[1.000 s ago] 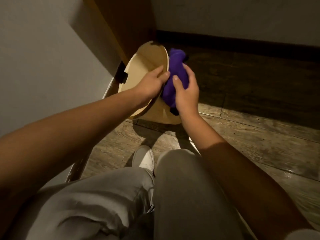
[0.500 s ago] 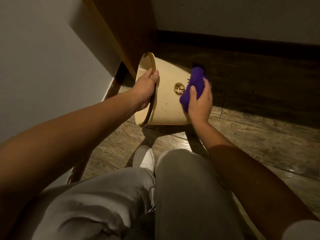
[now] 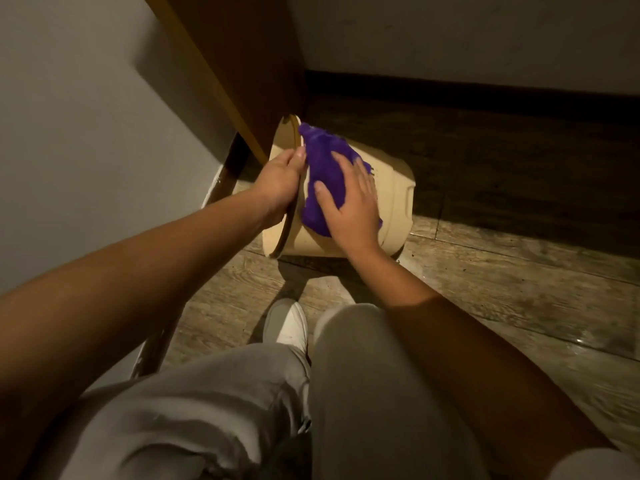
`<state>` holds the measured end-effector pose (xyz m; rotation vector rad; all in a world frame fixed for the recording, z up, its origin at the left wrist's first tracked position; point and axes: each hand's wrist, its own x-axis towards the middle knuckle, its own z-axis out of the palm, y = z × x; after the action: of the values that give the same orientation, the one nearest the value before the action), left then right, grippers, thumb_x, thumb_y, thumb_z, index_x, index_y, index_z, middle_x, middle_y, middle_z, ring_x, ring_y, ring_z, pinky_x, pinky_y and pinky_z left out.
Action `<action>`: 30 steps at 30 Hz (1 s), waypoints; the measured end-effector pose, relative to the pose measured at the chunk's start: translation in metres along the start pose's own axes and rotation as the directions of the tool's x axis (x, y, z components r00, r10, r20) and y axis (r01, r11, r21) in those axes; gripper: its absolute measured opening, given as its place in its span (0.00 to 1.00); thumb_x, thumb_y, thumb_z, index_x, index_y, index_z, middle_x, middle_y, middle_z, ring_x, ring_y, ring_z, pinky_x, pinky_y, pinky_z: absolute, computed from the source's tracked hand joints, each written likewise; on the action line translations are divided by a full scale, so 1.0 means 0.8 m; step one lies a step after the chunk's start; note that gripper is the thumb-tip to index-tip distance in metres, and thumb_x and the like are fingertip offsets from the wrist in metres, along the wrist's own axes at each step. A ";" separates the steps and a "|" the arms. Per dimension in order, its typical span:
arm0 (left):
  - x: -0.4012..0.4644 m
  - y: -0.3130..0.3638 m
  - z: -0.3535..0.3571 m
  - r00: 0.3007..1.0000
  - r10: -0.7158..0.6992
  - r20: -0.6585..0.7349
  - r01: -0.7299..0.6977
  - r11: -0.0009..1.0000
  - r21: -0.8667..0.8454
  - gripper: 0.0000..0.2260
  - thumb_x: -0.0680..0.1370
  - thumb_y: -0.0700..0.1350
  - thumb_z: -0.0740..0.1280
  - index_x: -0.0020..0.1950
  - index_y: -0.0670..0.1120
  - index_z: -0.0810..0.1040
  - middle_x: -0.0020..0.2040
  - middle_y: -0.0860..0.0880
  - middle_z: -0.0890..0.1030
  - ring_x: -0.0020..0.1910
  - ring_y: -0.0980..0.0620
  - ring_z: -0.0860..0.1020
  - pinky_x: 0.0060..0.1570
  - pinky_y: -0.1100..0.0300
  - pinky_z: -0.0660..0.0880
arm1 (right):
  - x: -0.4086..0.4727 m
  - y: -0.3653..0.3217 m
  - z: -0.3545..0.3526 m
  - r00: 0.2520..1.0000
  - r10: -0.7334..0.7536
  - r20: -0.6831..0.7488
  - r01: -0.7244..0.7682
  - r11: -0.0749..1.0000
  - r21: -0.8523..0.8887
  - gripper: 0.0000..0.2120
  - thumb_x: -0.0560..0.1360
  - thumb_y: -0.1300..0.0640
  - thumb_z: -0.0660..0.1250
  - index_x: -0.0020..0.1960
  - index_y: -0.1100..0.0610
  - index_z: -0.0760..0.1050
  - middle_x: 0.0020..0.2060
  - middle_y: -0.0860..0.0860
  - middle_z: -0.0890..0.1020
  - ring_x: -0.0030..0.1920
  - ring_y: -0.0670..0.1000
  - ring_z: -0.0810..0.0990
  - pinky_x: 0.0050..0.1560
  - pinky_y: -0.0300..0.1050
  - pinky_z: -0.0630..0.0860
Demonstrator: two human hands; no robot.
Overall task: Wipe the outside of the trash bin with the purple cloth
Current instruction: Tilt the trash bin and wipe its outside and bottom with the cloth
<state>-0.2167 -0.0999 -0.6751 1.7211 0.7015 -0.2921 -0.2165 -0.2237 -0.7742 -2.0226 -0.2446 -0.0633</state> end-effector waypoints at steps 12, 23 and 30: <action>0.007 -0.008 -0.010 0.996 -0.047 -0.076 0.048 0.999 0.015 0.21 0.88 0.56 0.54 0.77 0.49 0.69 0.68 0.44 0.77 0.68 0.43 0.76 0.72 0.42 0.72 | -0.004 0.128 -0.072 0.823 0.549 -0.146 -0.567 0.808 -0.158 0.26 0.85 0.43 0.58 0.78 0.55 0.62 0.61 0.58 0.80 0.60 0.62 0.80 0.54 0.51 0.75; 0.000 0.001 0.003 0.998 0.002 -0.070 0.003 0.998 0.060 0.21 0.88 0.55 0.55 0.77 0.47 0.69 0.72 0.43 0.76 0.72 0.41 0.73 0.75 0.39 0.68 | 0.047 0.043 -0.072 0.983 0.181 -0.025 -0.180 0.983 0.036 0.25 0.80 0.46 0.67 0.76 0.47 0.68 0.68 0.49 0.77 0.61 0.47 0.76 0.49 0.33 0.70; -0.005 0.003 0.004 0.998 0.054 -0.032 -0.051 0.994 0.092 0.20 0.88 0.53 0.55 0.77 0.46 0.70 0.70 0.44 0.77 0.70 0.42 0.75 0.74 0.41 0.70 | 0.006 0.070 -0.056 0.931 0.344 -0.118 -0.346 0.938 0.002 0.25 0.83 0.43 0.60 0.78 0.49 0.63 0.69 0.51 0.75 0.66 0.55 0.76 0.60 0.51 0.75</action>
<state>-0.2177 -0.1045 -0.6724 1.8320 0.6758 -0.2624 -0.1981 -0.2874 -0.8026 -2.0447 0.1895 0.0378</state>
